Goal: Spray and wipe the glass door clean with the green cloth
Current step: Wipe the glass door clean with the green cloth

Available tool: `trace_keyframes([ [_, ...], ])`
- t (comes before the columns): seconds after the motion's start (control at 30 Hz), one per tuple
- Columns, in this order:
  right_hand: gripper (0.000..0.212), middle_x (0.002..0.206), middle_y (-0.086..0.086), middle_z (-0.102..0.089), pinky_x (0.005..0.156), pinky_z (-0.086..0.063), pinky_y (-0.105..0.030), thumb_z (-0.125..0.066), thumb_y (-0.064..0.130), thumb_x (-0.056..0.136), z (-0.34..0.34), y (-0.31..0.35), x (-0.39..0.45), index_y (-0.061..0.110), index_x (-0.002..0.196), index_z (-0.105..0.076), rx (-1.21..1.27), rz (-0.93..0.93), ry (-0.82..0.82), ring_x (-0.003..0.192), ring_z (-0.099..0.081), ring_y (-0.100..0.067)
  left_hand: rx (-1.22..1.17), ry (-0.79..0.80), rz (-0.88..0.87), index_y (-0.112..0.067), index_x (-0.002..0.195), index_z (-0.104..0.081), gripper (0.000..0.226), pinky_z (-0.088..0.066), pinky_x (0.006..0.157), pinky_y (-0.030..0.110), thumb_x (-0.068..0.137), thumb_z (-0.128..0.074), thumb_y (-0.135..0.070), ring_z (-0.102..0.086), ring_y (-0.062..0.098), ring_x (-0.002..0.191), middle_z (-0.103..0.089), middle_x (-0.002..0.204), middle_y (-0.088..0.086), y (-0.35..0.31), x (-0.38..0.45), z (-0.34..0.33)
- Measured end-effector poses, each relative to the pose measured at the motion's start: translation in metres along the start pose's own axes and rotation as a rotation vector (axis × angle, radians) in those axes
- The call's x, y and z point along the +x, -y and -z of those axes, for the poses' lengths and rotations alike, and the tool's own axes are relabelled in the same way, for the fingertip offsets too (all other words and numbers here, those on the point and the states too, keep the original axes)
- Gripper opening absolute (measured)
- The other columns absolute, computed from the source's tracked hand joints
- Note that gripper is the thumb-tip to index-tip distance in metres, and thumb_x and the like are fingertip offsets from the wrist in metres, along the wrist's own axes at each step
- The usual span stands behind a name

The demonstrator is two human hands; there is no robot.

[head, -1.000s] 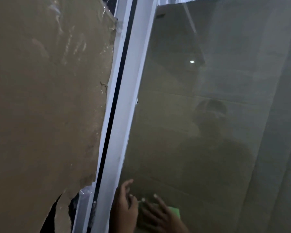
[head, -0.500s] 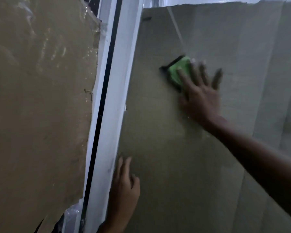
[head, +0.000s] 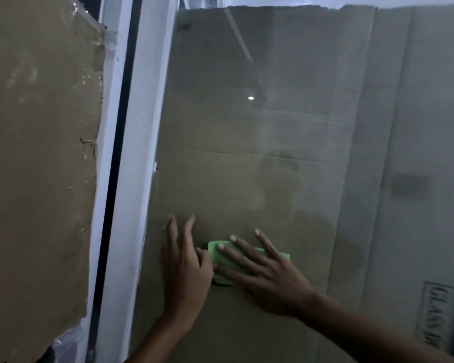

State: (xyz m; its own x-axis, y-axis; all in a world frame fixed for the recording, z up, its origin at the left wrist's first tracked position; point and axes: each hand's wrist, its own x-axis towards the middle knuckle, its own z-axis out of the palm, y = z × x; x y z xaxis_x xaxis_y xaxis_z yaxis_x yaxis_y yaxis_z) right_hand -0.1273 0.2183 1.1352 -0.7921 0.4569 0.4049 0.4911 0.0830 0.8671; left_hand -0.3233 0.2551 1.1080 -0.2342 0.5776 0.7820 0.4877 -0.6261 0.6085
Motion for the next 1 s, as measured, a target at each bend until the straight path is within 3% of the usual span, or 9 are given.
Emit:
trace_keyframes([
  [0.1,0.063,0.167,-0.008,-0.025,0.122,-0.013,-0.064,-0.047,0.036,0.096,0.018,-0.056,-0.002,0.032,0.157,-0.035,-0.032,-0.175,-0.073,0.154,-0.022,-0.032,0.047,-0.039,-0.181,-0.015,0.142,-0.048,0.059,-0.036,0.113,0.054,0.084,-0.043,-0.017,-0.030,0.037,0.146,-0.032,0.158,0.018,-0.028,0.008,-0.006],
  [0.27,0.068,0.169,-0.010,-0.019,0.122,-0.006,-0.066,-0.044,0.036,0.094,0.060,-0.179,-0.040,0.030,0.160,-0.028,-0.031,-0.889,-0.247,0.156,-0.017,-0.029,0.074,-0.031,-0.380,-0.018,0.144,-0.047,0.063,-0.034,0.113,0.054,0.081,-0.050,-0.013,-0.027,0.037,0.148,-0.031,0.160,0.014,-0.086,0.020,-0.027],
  [0.43,0.070,0.171,-0.009,-0.012,0.120,-0.003,-0.069,-0.039,0.035,0.096,0.060,-0.174,-0.124,0.031,0.162,-0.017,0.012,-1.279,-0.357,0.158,-0.008,-0.028,0.222,0.038,-0.385,-0.022,0.146,-0.045,0.064,-0.031,0.113,0.059,0.082,-0.050,-0.027,-0.027,0.040,0.147,-0.030,0.161,0.011,-0.118,0.021,-0.051],
  [0.53,0.070,0.170,-0.013,-0.013,0.119,-0.005,-0.071,-0.042,0.033,0.096,0.047,-0.135,-0.134,0.023,0.162,-0.021,0.009,-1.277,-0.348,0.157,-0.009,-0.033,0.247,0.013,-0.330,-0.018,0.140,-0.049,0.059,-0.031,0.111,0.063,0.082,-0.051,-0.032,-0.028,0.042,0.145,-0.036,0.156,0.015,-0.126,0.019,-0.061],
  [0.67,0.067,0.167,-0.014,-0.024,0.118,-0.016,-0.071,-0.053,0.032,0.094,0.040,-0.094,-0.124,0.024,0.158,-0.035,-0.021,-0.652,-0.140,0.156,-0.017,-0.036,0.218,-0.053,-0.345,-0.012,0.131,-0.052,0.050,-0.032,0.108,0.066,0.084,-0.050,-0.029,-0.029,0.043,0.145,-0.039,0.150,0.023,-0.145,0.017,-0.066],
  [0.73,0.066,0.168,-0.010,-0.023,0.120,-0.016,-0.069,-0.052,0.033,0.096,0.046,-0.107,-0.129,0.029,0.158,-0.033,-0.023,-0.517,-0.082,0.156,-0.017,-0.033,0.183,-0.034,-0.425,-0.014,0.134,-0.051,0.051,-0.029,0.111,0.065,0.084,-0.051,-0.025,-0.025,0.040,0.148,-0.037,0.152,0.021,-0.161,0.013,-0.070],
  [0.8,0.067,0.168,-0.008,-0.020,0.120,-0.014,-0.068,-0.052,0.034,0.096,0.053,-0.129,-0.137,0.031,0.159,-0.030,-0.033,-0.650,-0.109,0.157,-0.015,-0.031,0.147,-0.012,-0.497,-0.016,0.136,-0.051,0.052,-0.026,0.115,0.062,0.084,-0.051,-0.023,-0.025,0.039,0.148,-0.036,0.154,0.019,-0.177,0.006,-0.073],
  [1.0,0.066,0.171,-0.007,-0.013,0.123,-0.007,-0.063,-0.040,0.036,0.098,0.055,-0.140,-0.215,0.026,0.161,-0.024,0.037,-1.327,-0.311,0.158,-0.010,-0.026,0.136,0.094,-0.714,-0.019,0.140,-0.051,0.056,-0.023,0.118,0.059,0.084,-0.053,-0.020,-0.019,0.036,0.151,-0.030,0.160,0.015,-0.202,-0.035,-0.097],
])
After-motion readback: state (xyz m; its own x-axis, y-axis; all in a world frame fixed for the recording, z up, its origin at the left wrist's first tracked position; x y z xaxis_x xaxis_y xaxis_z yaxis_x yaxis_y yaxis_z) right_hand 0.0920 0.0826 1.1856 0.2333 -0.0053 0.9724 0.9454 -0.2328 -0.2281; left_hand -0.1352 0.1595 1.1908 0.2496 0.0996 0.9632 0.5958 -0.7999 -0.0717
